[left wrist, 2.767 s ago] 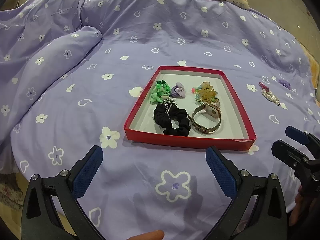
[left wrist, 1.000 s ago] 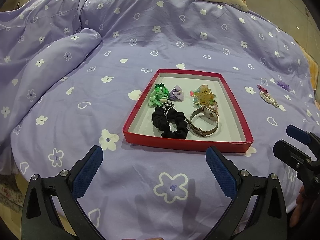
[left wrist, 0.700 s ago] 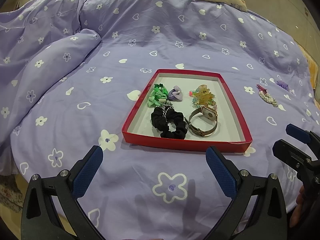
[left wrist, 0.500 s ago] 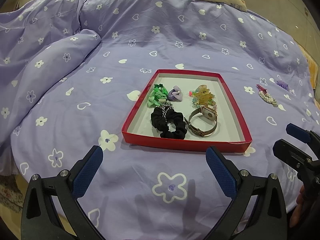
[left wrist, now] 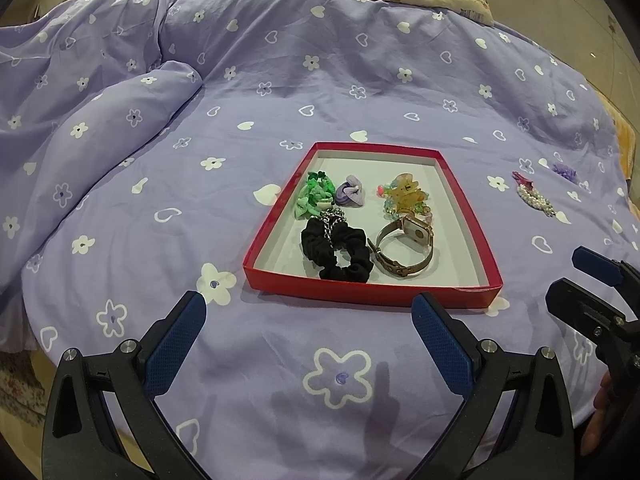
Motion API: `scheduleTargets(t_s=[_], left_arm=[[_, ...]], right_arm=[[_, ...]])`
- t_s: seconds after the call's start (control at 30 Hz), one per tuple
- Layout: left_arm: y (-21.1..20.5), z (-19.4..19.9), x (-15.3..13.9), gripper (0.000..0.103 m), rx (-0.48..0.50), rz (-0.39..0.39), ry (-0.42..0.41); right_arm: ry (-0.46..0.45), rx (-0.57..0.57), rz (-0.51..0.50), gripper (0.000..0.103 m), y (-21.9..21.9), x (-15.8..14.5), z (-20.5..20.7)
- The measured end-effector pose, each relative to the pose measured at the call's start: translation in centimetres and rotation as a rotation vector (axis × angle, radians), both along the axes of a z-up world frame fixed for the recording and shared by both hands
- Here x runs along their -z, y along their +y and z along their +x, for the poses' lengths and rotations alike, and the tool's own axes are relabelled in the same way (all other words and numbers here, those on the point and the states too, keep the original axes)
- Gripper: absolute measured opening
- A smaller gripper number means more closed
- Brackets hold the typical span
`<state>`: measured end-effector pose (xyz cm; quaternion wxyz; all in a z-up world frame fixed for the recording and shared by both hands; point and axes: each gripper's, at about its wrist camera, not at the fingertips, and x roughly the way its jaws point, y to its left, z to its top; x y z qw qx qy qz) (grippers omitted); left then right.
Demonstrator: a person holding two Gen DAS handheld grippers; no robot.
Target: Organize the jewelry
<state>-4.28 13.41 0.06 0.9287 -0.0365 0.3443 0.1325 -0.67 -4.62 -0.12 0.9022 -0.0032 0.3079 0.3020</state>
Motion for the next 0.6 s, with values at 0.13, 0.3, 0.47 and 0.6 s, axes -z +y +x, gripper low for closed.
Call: scheduleTargets(t_s=[0.13, 0.3, 0.47, 0.6], left_arm=[[-0.05, 0.04, 0.0, 0.103, 0.004, 0.002, -0.002], [-0.11, 0.23, 0.04, 0.103, 0.008, 0.001, -0.001], [-0.19, 0.29, 0.04, 0.103, 0.009, 0.0, -0.001], [-0.19, 0.4, 0.04, 0.103, 0.01, -0.001, 0.0]], right_arm=[[0.0, 0.0, 0.0, 0.102, 0.0, -0.07, 0.04], [0.002, 0.001, 0.003, 0.102, -0.1, -0.23, 0.16], [0.005, 0.002, 0.005, 0.102, -0.16, -0.25, 0.25], [0.011, 0.004, 0.007, 0.102, -0.35, -0.19, 0.51]])
